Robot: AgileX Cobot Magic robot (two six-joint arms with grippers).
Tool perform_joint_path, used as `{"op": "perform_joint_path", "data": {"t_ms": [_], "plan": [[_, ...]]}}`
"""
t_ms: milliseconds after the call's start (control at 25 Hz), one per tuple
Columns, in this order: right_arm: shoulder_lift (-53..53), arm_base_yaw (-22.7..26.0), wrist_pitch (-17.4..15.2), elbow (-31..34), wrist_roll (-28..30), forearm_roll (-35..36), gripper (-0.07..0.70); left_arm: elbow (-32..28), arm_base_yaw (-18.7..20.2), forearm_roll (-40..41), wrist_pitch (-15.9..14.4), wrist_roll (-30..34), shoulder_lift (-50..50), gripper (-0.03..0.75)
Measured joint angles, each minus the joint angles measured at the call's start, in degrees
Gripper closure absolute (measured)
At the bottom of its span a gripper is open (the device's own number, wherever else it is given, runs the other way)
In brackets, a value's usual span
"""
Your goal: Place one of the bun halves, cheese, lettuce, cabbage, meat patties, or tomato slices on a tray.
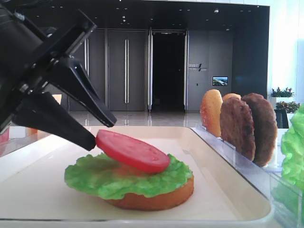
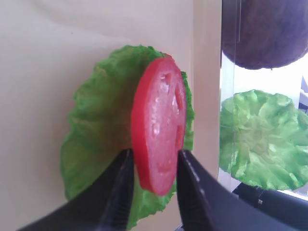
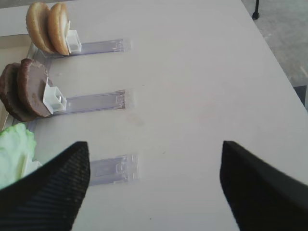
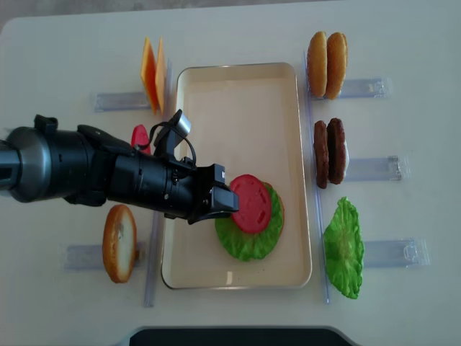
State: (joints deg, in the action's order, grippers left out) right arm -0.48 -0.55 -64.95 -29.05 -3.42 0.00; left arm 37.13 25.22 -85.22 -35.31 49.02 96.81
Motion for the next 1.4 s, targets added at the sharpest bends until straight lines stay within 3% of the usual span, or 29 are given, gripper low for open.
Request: {"op": "perform_joint_path", "data": {"t_ms": [240, 400, 640, 920, 1080, 1400], "plan": [[0.00, 0.00, 0.00, 0.00, 0.00, 0.00, 0.100, 0.00, 0.00, 0.00, 0.01, -0.99, 0.00, 0.267], [0.00, 0.00, 0.00, 0.00, 0.00, 0.00, 0.100, 0.00, 0.00, 0.00, -0.33, -2.61, 0.00, 0.202], [0.00, 0.00, 0.00, 0.00, 0.00, 0.00, 0.100, 0.00, 0.00, 0.39, -3.71, -3.46, 0.00, 0.191], [0.00, 0.00, 0.00, 0.00, 0.00, 0.00, 0.100, 0.00, 0.00, 2.91, -11.54, -6.25, 0.00, 0.191], [0.00, 0.00, 0.00, 0.00, 0.00, 0.00, 0.100, 0.00, 0.00, 4.09, -11.79, -6.53, 0.00, 0.191], [0.00, 0.00, 0.00, 0.00, 0.00, 0.00, 0.100, 1.58, 0.00, 7.33, -8.02, -6.53, 0.00, 0.191]]}}
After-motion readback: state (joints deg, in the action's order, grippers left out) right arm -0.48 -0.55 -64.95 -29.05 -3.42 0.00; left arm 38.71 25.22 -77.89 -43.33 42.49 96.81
